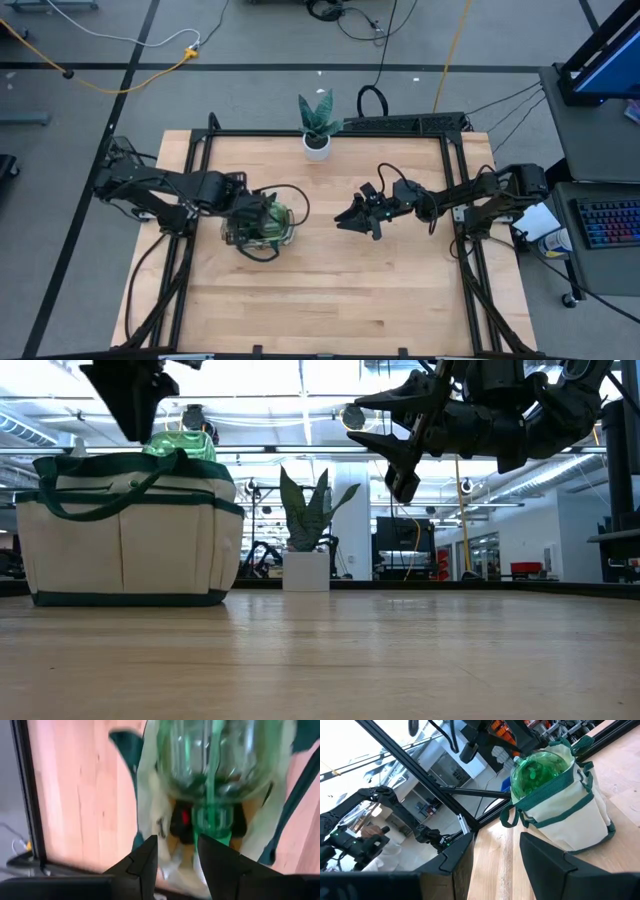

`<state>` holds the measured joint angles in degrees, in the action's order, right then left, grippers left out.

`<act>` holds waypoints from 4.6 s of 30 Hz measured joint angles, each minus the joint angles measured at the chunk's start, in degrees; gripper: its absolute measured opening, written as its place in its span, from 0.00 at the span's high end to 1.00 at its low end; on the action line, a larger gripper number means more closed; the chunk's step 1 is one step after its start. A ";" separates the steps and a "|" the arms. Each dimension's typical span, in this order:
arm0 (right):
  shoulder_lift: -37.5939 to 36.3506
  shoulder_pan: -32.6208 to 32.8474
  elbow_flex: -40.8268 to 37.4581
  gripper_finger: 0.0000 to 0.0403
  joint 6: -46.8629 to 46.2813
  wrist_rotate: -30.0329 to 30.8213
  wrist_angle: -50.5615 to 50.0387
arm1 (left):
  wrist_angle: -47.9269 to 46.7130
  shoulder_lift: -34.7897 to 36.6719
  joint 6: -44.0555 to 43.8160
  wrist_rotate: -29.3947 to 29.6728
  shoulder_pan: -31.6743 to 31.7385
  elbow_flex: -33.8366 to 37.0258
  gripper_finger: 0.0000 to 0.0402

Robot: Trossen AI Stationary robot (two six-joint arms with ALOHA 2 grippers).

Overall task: Pick & Place Garden tools in Gardening bag
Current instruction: Put the green spray bottle into the white gardening bag

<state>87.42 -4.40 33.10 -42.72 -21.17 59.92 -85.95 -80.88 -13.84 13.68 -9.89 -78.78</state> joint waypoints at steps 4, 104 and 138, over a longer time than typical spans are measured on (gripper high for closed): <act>0.00 0.00 0.00 0.61 0.02 0.00 0.00 | 5.34 0.00 2.69 0.16 0.00 0.00 0.64; 0.04 0.01 0.00 0.61 0.14 -0.05 -0.23 | 2.62 1.38 -12.92 -3.95 -4.48 0.78 0.64; 0.04 0.02 0.00 0.61 0.13 -0.11 -0.24 | 6.34 1.49 -11.46 -6.46 -2.01 7.60 0.64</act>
<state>87.46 -4.38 33.10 -42.59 -21.28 59.68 -79.61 -79.40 -25.30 7.22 -11.90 -71.19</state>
